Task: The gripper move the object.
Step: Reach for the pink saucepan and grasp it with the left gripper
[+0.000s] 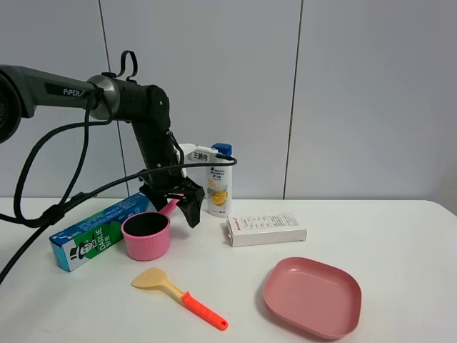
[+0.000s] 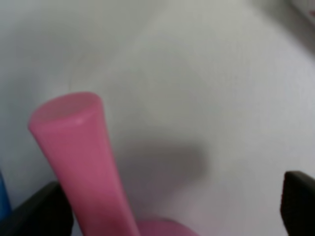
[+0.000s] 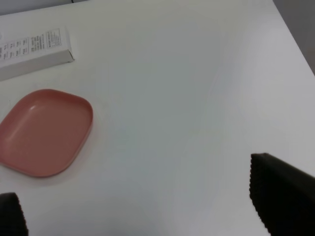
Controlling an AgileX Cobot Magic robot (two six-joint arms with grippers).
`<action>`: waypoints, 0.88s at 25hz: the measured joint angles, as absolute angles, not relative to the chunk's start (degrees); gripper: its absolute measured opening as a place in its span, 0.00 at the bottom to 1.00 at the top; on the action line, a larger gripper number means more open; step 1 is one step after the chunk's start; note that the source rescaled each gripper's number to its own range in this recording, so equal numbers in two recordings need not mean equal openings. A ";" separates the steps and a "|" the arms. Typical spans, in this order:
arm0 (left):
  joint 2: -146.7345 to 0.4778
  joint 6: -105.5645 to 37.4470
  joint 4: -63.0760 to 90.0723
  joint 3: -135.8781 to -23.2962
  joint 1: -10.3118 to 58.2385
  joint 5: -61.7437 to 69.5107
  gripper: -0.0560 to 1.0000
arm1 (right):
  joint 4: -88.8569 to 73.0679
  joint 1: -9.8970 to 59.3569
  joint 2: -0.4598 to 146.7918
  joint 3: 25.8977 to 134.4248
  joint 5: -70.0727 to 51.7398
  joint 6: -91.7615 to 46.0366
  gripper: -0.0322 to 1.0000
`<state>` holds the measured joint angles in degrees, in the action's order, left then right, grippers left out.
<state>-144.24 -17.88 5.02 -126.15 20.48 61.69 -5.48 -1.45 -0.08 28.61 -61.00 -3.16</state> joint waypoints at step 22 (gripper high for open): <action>-146.21 -20.17 5.04 -126.15 19.62 61.24 0.87 | -5.48 -1.45 -0.08 28.61 -61.00 -3.16 1.00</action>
